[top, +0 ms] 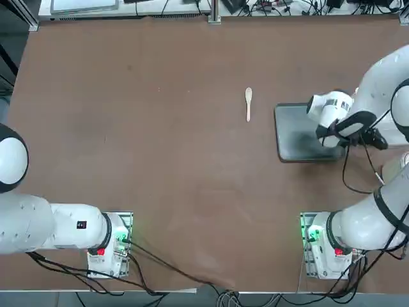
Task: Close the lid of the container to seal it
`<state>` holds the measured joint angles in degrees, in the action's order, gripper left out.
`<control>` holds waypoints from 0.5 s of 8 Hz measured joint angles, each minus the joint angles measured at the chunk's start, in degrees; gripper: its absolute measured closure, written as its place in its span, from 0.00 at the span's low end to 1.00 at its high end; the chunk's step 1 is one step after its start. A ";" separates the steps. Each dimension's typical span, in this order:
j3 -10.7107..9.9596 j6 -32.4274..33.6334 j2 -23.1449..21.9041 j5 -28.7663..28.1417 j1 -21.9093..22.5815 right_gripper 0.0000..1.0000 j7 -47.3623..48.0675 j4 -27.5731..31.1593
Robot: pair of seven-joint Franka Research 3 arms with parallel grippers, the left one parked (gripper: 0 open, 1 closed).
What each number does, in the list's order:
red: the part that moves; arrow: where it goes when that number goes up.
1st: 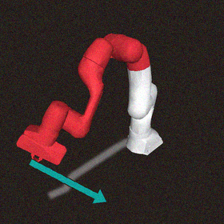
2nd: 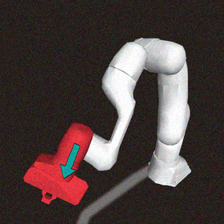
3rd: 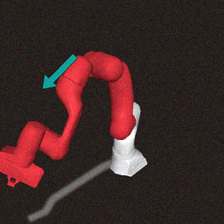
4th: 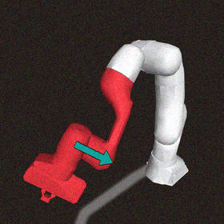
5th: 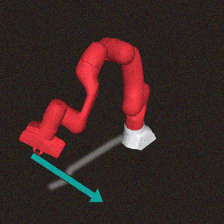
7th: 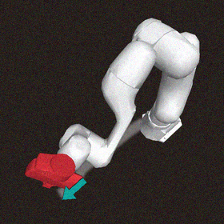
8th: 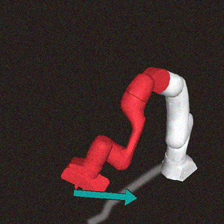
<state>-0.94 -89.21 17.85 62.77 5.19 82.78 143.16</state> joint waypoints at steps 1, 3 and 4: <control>0.16 2.64 -1.74 0.05 0.09 0.99 -6.21 -3.46; -0.05 6.82 -6.71 -0.63 -0.01 0.99 -22.47 -11.96; -0.29 8.94 -8.58 -3.35 -0.16 0.99 -30.72 -17.20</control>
<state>-1.24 -80.27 9.27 59.41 5.03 52.06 125.96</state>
